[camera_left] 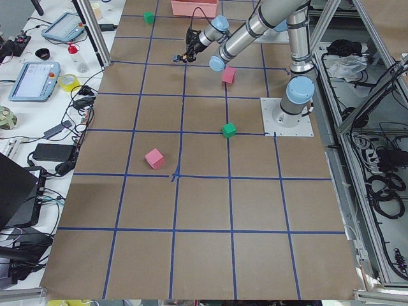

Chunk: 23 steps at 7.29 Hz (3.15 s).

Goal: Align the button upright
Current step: 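Lift and rotate the button with the left gripper, yellow cap up, then set the button upright on the table and open the left gripper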

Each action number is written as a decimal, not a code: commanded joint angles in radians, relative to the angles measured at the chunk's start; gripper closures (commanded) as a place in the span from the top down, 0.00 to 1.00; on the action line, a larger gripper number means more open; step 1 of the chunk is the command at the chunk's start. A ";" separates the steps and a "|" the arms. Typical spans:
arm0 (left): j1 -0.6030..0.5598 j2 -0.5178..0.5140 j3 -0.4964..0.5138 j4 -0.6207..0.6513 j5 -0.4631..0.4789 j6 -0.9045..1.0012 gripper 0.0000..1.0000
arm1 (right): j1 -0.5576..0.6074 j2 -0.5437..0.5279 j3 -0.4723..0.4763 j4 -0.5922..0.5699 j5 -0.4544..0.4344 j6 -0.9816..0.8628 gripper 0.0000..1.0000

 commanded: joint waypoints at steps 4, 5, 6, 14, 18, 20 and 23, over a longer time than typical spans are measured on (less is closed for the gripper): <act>0.151 0.093 0.370 -0.944 -0.371 -0.325 0.14 | 0.000 0.003 0.001 0.000 0.003 0.000 1.00; 0.154 0.072 0.368 -0.945 -0.439 -0.475 0.13 | 0.000 0.005 0.001 0.000 0.003 0.000 1.00; 0.182 0.049 0.365 -0.945 -0.519 -0.606 0.13 | 0.000 0.005 0.001 0.000 0.005 0.000 1.00; 0.277 -0.103 0.365 -0.942 -0.742 -0.630 0.12 | 0.000 0.005 0.003 0.000 0.008 0.000 1.00; 0.277 -0.105 0.364 -0.942 -0.761 -0.635 0.47 | 0.000 0.006 0.003 0.000 0.011 0.000 1.00; 0.277 -0.103 0.368 -0.943 -0.759 -0.635 0.88 | 0.000 0.006 0.003 0.000 0.011 0.000 1.00; 0.303 -0.048 0.406 -0.951 -0.747 -0.632 0.99 | 0.000 0.008 0.003 0.000 0.011 0.000 1.00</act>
